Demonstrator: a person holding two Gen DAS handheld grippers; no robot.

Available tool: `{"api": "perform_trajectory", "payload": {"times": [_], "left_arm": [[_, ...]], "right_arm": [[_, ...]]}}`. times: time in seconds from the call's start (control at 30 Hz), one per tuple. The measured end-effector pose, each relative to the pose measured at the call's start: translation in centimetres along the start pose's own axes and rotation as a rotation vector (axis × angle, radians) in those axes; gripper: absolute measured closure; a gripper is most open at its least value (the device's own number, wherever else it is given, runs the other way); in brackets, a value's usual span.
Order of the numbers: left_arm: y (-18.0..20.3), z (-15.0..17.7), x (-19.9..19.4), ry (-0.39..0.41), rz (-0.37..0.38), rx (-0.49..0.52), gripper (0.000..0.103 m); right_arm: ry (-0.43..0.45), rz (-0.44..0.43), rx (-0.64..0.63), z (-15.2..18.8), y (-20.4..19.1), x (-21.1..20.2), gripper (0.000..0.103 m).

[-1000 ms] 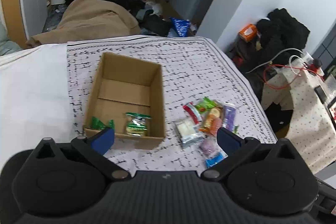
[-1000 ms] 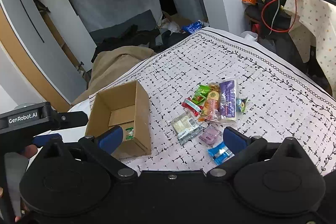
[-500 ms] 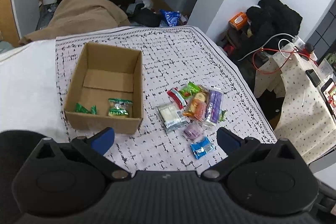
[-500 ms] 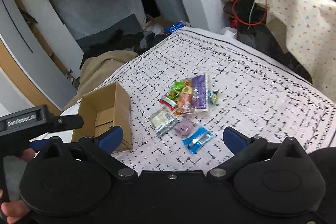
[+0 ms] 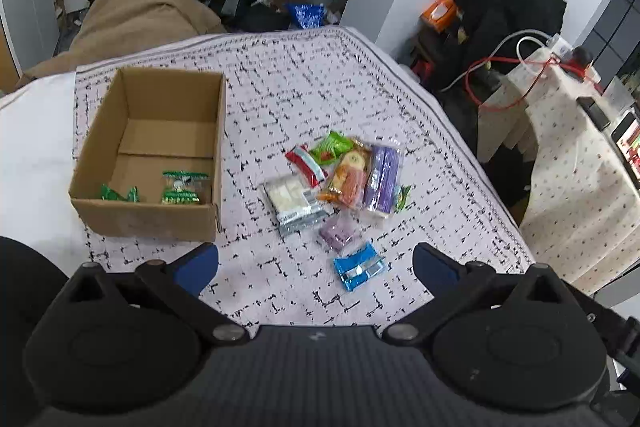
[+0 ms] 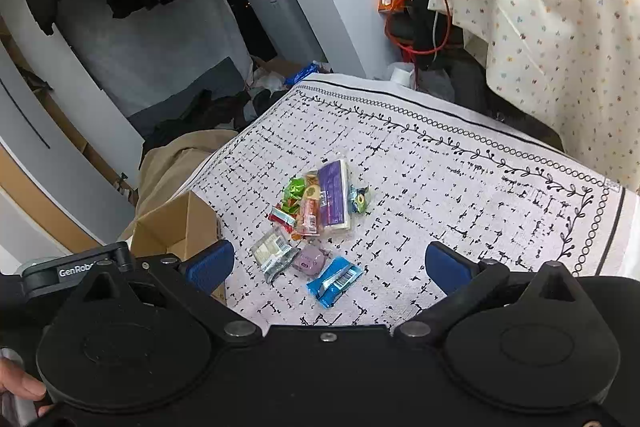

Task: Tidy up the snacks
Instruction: 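Lift both tools out of the box and move back to the pile, then grasp the blue wrapped candy with the right tool while the left tool grasps the clear white rice-cake pack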

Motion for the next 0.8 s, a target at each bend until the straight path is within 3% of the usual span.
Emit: {"api": "perform_trajectory", "payload": {"times": [0.17, 0.63, 0.8], "left_arm": [[0.2, -0.2, 1.7, -0.002, -0.042, 0.006, 0.0], [0.8, -1.2, 6.1, -0.036, -0.033, -0.026, 0.002], [1.1, -1.6, 7.9, -0.054, -0.039, -0.033, 0.008]], "right_arm": [[-0.025, -0.03, 0.016, 0.4, 0.9, 2.1, 0.0], [-0.078, -0.06, 0.136, 0.5, 4.5, 7.6, 0.001], [-0.107, -0.085, 0.192, 0.4, 5.6, 9.7, 0.011]]}}
Point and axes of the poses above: each gripper's, at about its wrist camera, not at the fingertips, and x roughly the way its jaws point, y to its right, z to its underside, the point moved 4 cm from there along x, roughly the way its jaws point, and after that the axes turned 3 degrees about -z, right-handed, at the moved point
